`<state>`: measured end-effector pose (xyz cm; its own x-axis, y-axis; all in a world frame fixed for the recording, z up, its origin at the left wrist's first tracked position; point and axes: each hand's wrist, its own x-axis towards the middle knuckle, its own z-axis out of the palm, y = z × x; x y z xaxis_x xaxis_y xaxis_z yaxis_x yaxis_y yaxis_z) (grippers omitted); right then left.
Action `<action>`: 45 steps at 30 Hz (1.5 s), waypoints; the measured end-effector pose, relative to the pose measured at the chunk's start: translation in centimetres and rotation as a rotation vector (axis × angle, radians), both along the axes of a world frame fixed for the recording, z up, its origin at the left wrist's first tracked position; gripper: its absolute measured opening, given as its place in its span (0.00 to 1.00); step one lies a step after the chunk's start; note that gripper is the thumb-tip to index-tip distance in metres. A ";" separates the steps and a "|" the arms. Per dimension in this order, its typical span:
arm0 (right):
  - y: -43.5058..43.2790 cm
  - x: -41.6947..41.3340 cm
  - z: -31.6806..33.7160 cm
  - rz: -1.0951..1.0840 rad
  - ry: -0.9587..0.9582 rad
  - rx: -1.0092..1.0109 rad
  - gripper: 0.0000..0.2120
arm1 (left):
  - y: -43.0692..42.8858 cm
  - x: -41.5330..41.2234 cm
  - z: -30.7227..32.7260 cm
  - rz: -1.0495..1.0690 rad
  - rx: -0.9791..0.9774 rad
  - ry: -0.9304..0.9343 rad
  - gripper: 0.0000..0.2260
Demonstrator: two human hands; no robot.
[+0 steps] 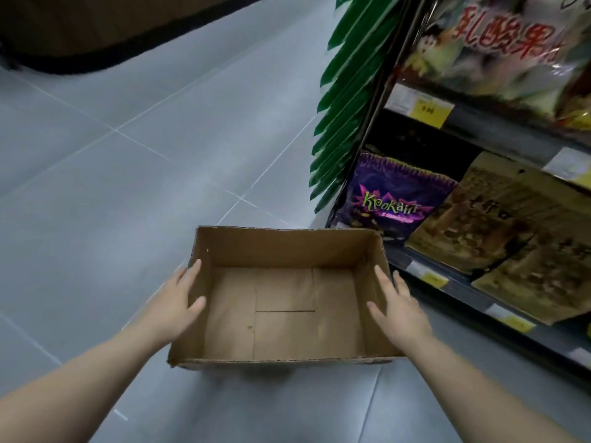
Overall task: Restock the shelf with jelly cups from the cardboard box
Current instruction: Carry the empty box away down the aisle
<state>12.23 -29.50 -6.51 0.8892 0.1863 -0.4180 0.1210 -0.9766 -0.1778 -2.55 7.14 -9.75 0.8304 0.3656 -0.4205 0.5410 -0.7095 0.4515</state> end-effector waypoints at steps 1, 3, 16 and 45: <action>-0.4 0.3 -0.8 0.016 -0.013 0.007 0.34 | -0.1 -0.1 -0.9 0.010 -0.012 -0.019 0.32; -1.1 0.6 -2.0 0.037 -0.033 0.017 0.35 | -0.5 -0.4 -2.4 0.047 -0.049 -0.056 0.33; -1.4 -0.1 -2.5 -0.059 0.005 0.009 0.37 | 0.5 -0.5 -2.6 0.267 -0.049 -0.137 0.34; 27.7 -11.3 50.3 0.541 0.018 0.135 0.31 | 14.7 -32.8 51.3 0.927 -0.051 -0.231 0.31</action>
<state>0.89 -1.80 43.77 0.6447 0.6675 -0.3727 0.5950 -0.7442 -0.3036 -35.39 21.87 41.51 0.2839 0.9051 -0.3164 0.7717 -0.0198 0.6357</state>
